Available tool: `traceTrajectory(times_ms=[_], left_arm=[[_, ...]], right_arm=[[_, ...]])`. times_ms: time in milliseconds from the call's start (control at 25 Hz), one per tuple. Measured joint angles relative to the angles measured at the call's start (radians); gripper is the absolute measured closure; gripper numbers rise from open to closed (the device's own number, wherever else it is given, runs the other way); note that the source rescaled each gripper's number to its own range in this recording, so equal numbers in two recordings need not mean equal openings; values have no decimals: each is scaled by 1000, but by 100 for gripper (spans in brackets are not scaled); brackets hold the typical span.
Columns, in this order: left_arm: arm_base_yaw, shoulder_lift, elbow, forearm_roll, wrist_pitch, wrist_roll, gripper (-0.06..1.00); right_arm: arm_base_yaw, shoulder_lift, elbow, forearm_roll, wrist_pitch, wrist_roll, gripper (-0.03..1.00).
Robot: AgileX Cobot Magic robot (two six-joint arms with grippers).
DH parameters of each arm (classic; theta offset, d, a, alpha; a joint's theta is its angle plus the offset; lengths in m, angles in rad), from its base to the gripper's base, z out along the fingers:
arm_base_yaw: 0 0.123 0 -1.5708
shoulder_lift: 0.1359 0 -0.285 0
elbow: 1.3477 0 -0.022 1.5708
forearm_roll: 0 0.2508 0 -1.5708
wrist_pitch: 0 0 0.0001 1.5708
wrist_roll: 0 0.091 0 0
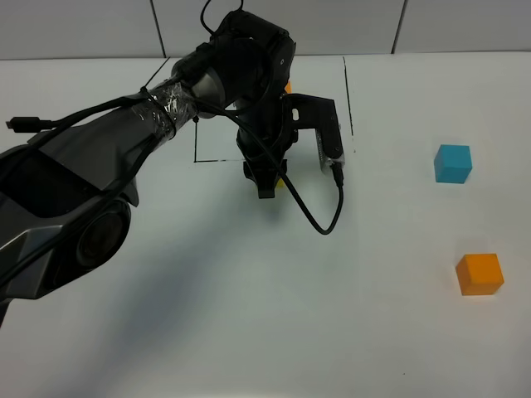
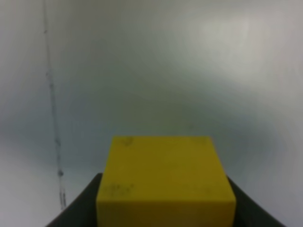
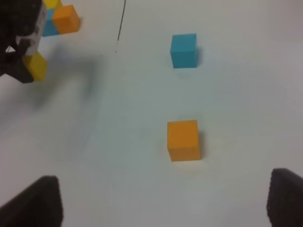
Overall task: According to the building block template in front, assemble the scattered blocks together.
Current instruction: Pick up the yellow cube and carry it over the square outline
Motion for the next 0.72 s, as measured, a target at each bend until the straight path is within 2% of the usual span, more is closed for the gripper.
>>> traceTrajectory(times_ms=[720], left_arm=[[0,58,-6,-12,-7,4,94]], right_arm=[[0,0,0,4,0,0,22]])
